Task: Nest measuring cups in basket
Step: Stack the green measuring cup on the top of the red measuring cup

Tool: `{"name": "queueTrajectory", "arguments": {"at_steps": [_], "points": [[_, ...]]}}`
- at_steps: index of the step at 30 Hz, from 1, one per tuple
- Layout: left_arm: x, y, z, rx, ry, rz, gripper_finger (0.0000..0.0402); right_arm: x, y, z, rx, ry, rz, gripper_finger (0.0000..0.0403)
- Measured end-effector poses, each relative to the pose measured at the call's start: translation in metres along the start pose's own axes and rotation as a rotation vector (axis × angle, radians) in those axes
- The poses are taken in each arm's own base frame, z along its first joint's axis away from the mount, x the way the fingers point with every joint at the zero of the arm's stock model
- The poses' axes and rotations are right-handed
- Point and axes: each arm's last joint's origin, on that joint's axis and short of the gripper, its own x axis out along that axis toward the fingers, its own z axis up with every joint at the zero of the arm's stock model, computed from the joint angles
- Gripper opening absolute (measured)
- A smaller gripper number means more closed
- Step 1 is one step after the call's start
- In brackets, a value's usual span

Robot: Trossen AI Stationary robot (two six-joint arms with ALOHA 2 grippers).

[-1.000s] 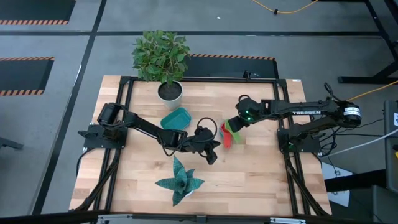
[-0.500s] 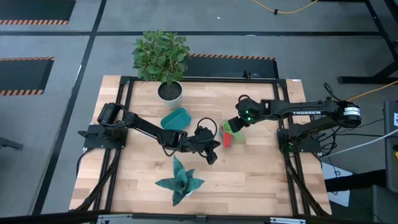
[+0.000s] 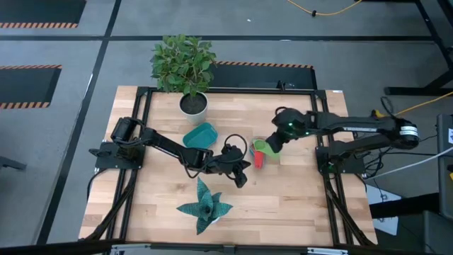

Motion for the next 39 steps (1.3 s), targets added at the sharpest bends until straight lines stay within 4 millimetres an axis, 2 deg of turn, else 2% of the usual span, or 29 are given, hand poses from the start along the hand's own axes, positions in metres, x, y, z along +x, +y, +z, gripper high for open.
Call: {"name": "queueTrajectory", "arguments": {"at_steps": [4,8,12,15,19,25,39], "points": [[0.000,-0.001,0.000,0.001,0.001,-0.002,0.0007,-0.027,-0.002,-0.006,-0.097,-0.058,-0.027,0.0080],[0.000,-0.001,-0.001,0.000,0.001,-0.003,0.0015,-0.050,-0.012,-0.016,-0.173,-0.116,-0.172,0.0080],[0.000,0.000,0.000,-0.001,-0.002,0.003,0.0019,-0.061,-0.020,-0.023,-0.238,-0.136,-0.311,0.0080],[0.000,0.000,0.000,-0.002,-0.011,0.016,0.0016,-0.063,-0.025,-0.027,-0.269,-0.110,-0.390,0.0080],[0.000,0.001,0.001,-0.023,-0.034,0.050,0.0008,-0.056,-0.030,-0.031,-0.279,-0.065,-0.441,0.0080],[0.000,0.002,0.001,-0.053,-0.050,0.073,0.0002,-0.032,-0.047,-0.048,-0.257,-0.006,-0.465,0.0080],[0.002,0.010,0.006,-0.060,-0.107,0.163,0.0004,0.003,-0.062,-0.072,-0.207,0.010,-0.282,0.0080]]}}
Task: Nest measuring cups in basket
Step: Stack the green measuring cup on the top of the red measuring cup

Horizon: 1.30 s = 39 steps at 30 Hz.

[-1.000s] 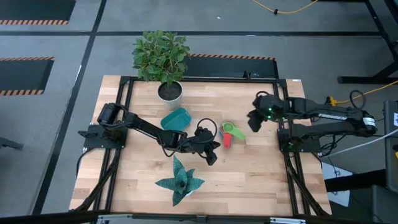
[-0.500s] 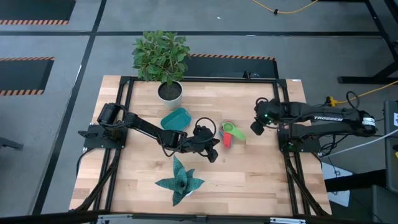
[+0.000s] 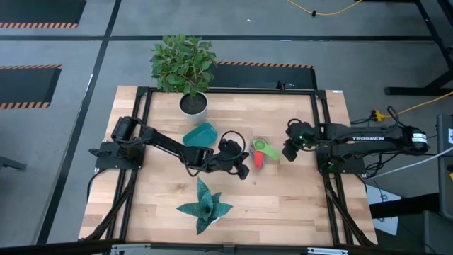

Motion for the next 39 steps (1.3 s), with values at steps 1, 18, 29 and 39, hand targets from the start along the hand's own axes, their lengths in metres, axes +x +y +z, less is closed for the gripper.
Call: {"name": "queueTrajectory", "arguments": {"at_steps": [1,18,29,39], "points": [[0.001,0.001,0.001,-0.002,-0.003,0.005,0.0006,0.003,0.000,-0.003,0.008,0.006,0.017,0.0080],[0.014,0.020,0.013,-0.020,-0.022,0.060,0.0007,0.023,0.006,-0.031,0.036,0.014,0.110,0.0080],[0.025,0.024,-0.008,-0.008,0.049,0.061,0.0007,0.024,0.017,-0.036,0.008,-0.021,0.185,0.0080],[0.041,0.026,-0.039,-0.045,0.164,-0.005,0.0005,0.028,0.025,-0.042,-0.028,0.018,0.198,0.0080]]}}
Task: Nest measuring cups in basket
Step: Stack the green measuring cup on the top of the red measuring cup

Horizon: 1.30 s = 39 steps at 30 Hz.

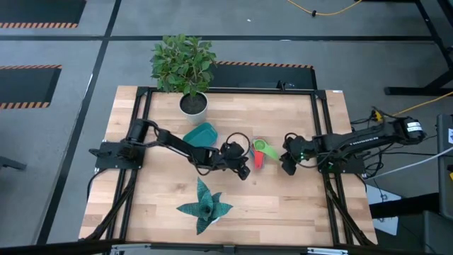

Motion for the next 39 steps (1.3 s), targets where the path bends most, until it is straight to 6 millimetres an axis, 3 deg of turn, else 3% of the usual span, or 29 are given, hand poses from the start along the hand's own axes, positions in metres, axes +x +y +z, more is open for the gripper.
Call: {"name": "queueTrajectory", "arguments": {"at_steps": [7,21,30,39], "points": [[0.008,0.003,-0.013,-0.033,0.027,0.017,0.0002,0.008,0.004,0.002,-0.007,-0.007,0.012,0.0080],[0.008,0.003,-0.010,-0.044,0.007,0.009,0.0001,0.011,-0.004,0.000,-0.073,0.046,-0.072,0.0080],[0.008,0.002,-0.010,-0.048,0.001,0.004,0.0003,0.003,-0.002,0.025,-0.111,-0.087,-0.203,0.0080],[0.008,0.000,-0.006,-0.065,-0.027,-0.018,0.0006,0.002,0.003,0.029,-0.066,-0.077,-0.112,0.0080]]}}
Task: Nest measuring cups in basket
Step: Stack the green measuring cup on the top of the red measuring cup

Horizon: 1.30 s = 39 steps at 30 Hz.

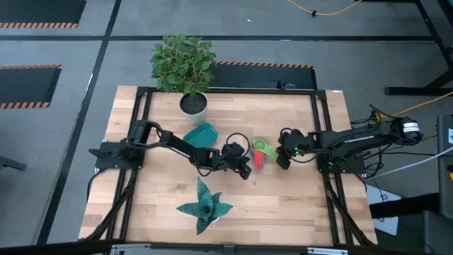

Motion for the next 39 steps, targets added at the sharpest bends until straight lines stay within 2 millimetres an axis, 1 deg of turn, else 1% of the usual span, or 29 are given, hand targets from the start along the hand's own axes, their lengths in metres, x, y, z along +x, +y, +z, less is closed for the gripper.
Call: {"name": "queueTrajectory", "arguments": {"at_steps": [4,13,22,29,33,39], "points": [[0.000,0.000,0.000,0.000,0.000,0.000,0.0001,0.001,0.004,-0.001,0.012,0.025,0.060,0.0080],[0.000,0.000,0.000,-0.001,-0.001,-0.001,0.0004,0.000,0.023,-0.002,0.026,-0.020,0.171,0.0080],[0.000,0.000,0.000,-0.002,-0.003,-0.003,0.0007,-0.003,0.032,-0.006,0.010,-0.014,0.214,0.0080],[-0.001,-0.002,-0.001,0.000,-0.001,-0.007,0.0003,-0.006,0.032,-0.007,-0.065,-0.011,0.225,0.0080],[-0.002,-0.003,-0.002,0.000,0.002,-0.012,0.0007,-0.013,0.025,-0.008,-0.064,-0.003,0.209,0.0080],[-0.003,-0.005,-0.004,-0.022,0.006,-0.020,0.0001,-0.024,0.014,-0.009,-0.047,-0.009,0.154,0.0080]]}}
